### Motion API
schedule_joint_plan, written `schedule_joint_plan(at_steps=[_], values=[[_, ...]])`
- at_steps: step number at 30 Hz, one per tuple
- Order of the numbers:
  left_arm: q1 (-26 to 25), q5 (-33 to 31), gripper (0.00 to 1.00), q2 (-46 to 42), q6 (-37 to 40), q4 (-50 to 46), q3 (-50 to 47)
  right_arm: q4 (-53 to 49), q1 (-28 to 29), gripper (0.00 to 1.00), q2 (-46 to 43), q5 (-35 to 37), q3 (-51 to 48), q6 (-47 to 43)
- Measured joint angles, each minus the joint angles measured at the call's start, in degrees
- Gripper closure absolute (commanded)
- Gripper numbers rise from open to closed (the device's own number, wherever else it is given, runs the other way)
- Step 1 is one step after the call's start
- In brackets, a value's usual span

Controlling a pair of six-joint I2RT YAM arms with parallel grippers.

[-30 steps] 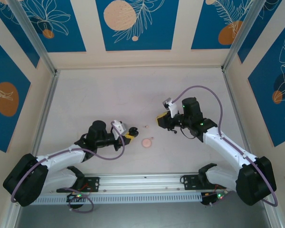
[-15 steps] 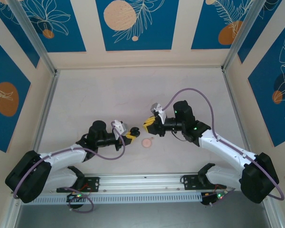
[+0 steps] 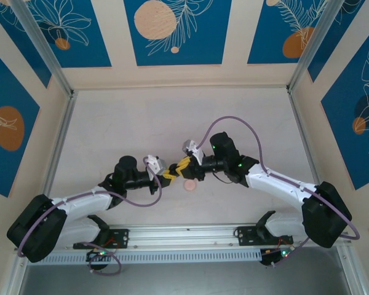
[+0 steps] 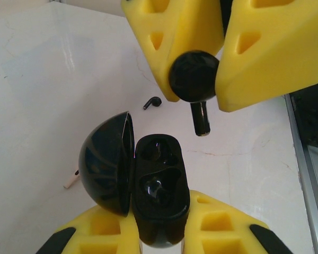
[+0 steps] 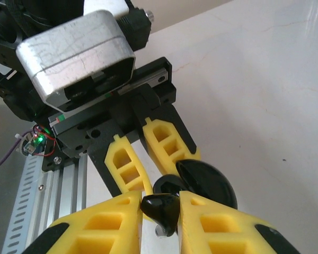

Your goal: Insert wireless bluetooth earbuds into charging case

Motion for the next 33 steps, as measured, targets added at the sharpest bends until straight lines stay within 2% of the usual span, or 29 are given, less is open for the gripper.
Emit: schedule_joint_plan(at_steps=[33], values=[[0.00,1.18,0.88,0.04,-1.53,1.25,-0.13,-0.26,0.52,0.79,5.27,0.63,3.32,-5.11]])
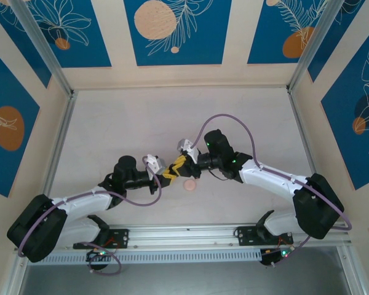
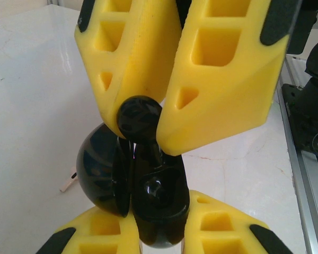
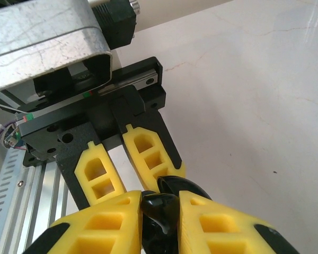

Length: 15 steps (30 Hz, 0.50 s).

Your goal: Insert wireless bluetooth earbuds into charging case

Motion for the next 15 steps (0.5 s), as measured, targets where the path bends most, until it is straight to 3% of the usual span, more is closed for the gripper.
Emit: schedule_joint_plan(at_steps=[15], values=[[0.00,0.02,0.88,-0.63,0.02,-0.46,-0.02,-4.20,0.09,0.79,0.04,-0.20,1.64,-4.57]])
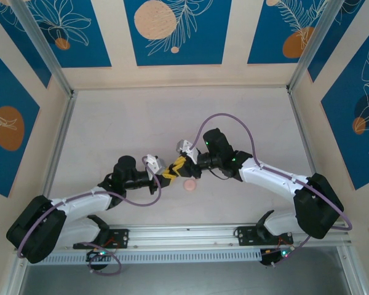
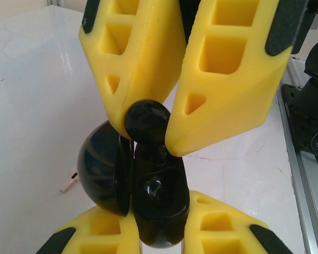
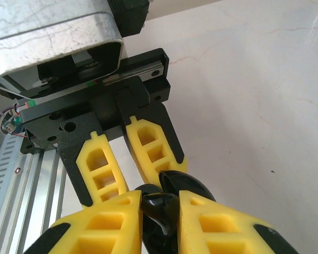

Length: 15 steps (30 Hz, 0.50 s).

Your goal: Insert wireless bluetooth earbuds into charging case

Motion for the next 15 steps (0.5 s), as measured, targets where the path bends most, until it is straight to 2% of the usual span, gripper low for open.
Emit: schedule_joint_plan(at_steps=[15], values=[[0.02,-0.04,0.88,-1.03,0.04,-1.79,-0.35,-1.77,0.87,0.79,1.51,-0.24,1.33,-2.10]])
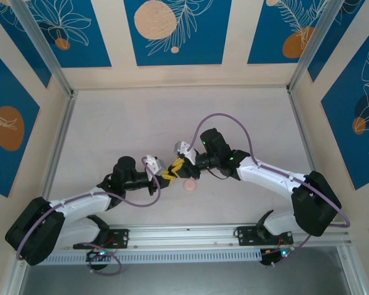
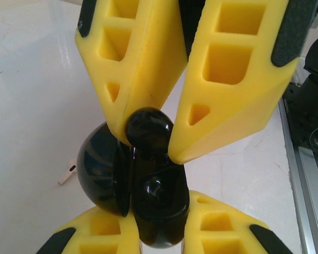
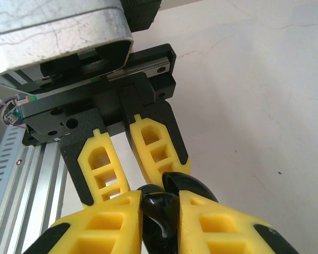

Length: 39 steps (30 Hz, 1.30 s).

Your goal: Insert wireless bluetooth earbuds into charging case

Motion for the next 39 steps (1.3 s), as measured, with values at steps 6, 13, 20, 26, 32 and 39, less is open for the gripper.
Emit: schedule_joint_plan(at_steps=[6,13,20,26,32,39], values=[[0.00,-0.02,0.88,-0.11,0.07,-0.31,0.00,0.00,0.11,0.79,-0.02,-0.11,0.00,0.04],[-0.02,-0.39,0.88,-1.11,0.42,-0.70,-0.02,0.09,0.11,0.79,-0.57,-0.61,0.00,0.44],[-0.02,-0.42,0.88,-1.22,0.61,-0.63,-0.02,0.13,-0.02,0.79,-0.63,-1.40,0.00,1.60],[0.00,-0.42,0.88,-1.22,0.61,-0.22,-0.02,0.28,-0.57,0.79,-0.63,-2.25,0.00,2.25],[0.00,-0.39,0.88,-1.18,0.59,0.70,-0.02,0.46,-0.90,0.79,-0.63,-3.06,0.00,2.40],[-0.02,-0.37,0.88,-1.14,0.57,1.11,-0.02,0.46,-0.94,0.79,-0.57,-3.52,0.00,2.32]])
